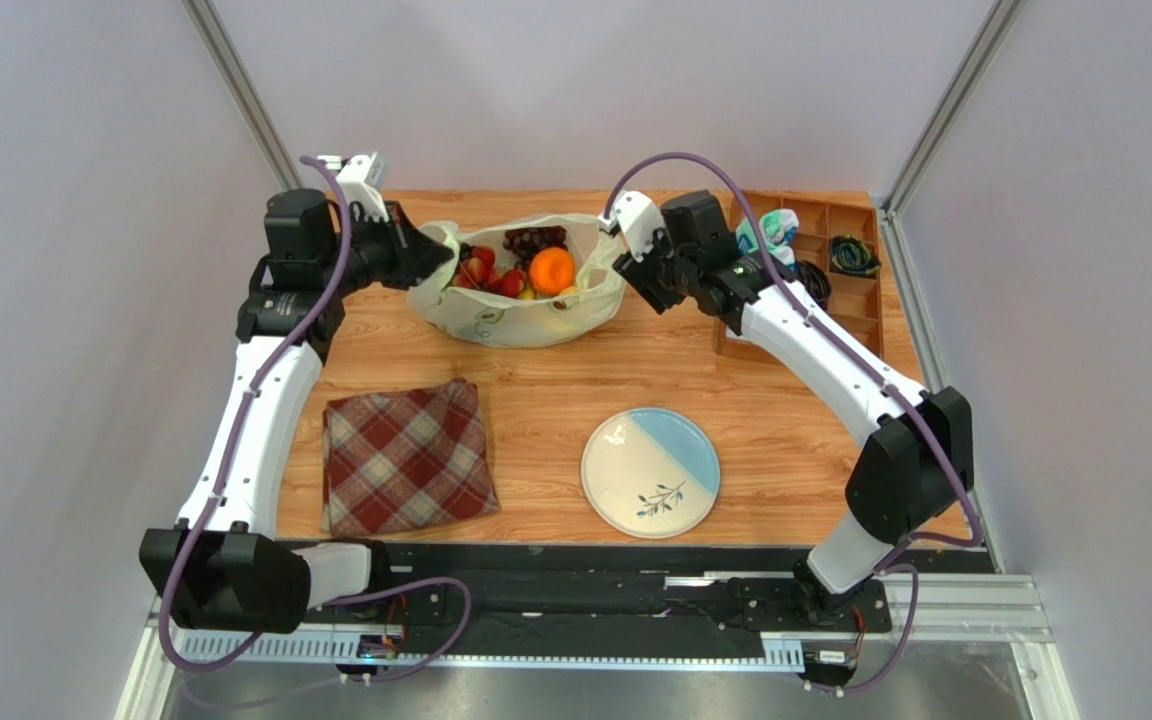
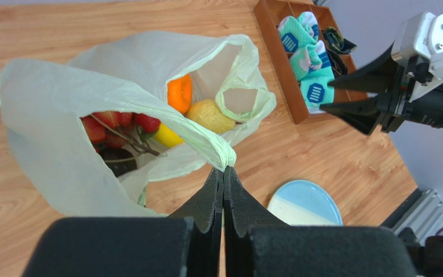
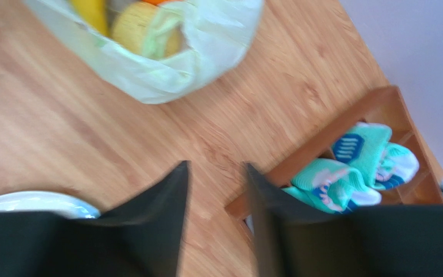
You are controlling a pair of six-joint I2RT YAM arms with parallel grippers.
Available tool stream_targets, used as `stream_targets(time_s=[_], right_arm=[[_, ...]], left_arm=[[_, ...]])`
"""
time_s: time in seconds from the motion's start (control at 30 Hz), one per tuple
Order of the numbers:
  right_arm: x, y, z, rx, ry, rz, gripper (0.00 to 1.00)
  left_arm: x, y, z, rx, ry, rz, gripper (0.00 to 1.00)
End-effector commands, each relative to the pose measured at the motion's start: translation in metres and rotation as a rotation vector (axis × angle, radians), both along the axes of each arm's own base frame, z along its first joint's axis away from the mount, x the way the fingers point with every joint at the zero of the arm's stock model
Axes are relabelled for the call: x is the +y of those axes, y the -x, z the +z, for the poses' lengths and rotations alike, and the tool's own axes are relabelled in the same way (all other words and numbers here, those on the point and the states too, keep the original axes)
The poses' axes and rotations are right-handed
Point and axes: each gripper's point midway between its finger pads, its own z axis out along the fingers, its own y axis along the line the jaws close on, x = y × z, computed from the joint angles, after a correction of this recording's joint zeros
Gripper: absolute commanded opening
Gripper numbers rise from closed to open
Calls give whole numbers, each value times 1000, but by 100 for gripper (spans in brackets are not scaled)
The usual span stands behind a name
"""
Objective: Take the fake fruits out of the plastic bag
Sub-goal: Adjust the plastic bag at the center of the board.
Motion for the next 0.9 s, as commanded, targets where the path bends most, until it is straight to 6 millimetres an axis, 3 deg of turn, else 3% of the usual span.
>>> stream_targets(time_s=[0.0,0.03,0.07,0.1,0.13,0.2,0.23,0.27,0.33,0.37,0.47,0.53,0.57,0.67,0.7,0.73,0.8,0.87], right_arm=[[62,8,54,-47,-179,137,62],[73,0,37,-31,-144,145,64],[82,-7,44,-69,-126,164,65],[89,-14,36,-74,-102,156,66],[97,-27,14,-52,-80,147,66],[99,-53,10,-75,-64,71,67],[103,-64,-20,-37,-31,56,67],[105,-74,-18,-56,-26,39,67],[107,-84,-37,-51,11,28,71],[101,-90,-53,-49,54,-3,71],[78,-107,-66,-130,182,-69,68],[61,-112,-73,-161,256,-64,58],[43,-117,-60,-177,255,-103,44],[9,-105,-63,-102,242,-105,27],[0,-94,-38,-123,223,-106,23],[-11,-78,-56,-75,248,-92,20],[-25,-56,-56,-41,242,-82,17],[-37,-17,-63,8,228,-67,14]], left_arm=[[-7,20,14,21,81,9,0],[-5,22,10,35,77,18,0],[-4,23,8,38,70,21,0],[-2,24,4,43,55,31,0],[0,25,2,47,47,38,0],[1,27,-1,45,33,42,0],[2,28,-2,42,29,42,0],[2,29,-3,41,25,44,0],[5,31,-6,46,18,58,0],[6,31,-6,44,16,64,0],[8,29,-8,44,6,73,0],[9,27,-8,39,-1,82,0],[9,25,-10,44,-3,83,0],[9,25,-20,71,-3,79,0],[8,27,-29,98,-1,78,0],[8,29,-35,115,1,77,0],[7,37,-51,168,17,79,0],[5,49,-58,209,46,90,0]])
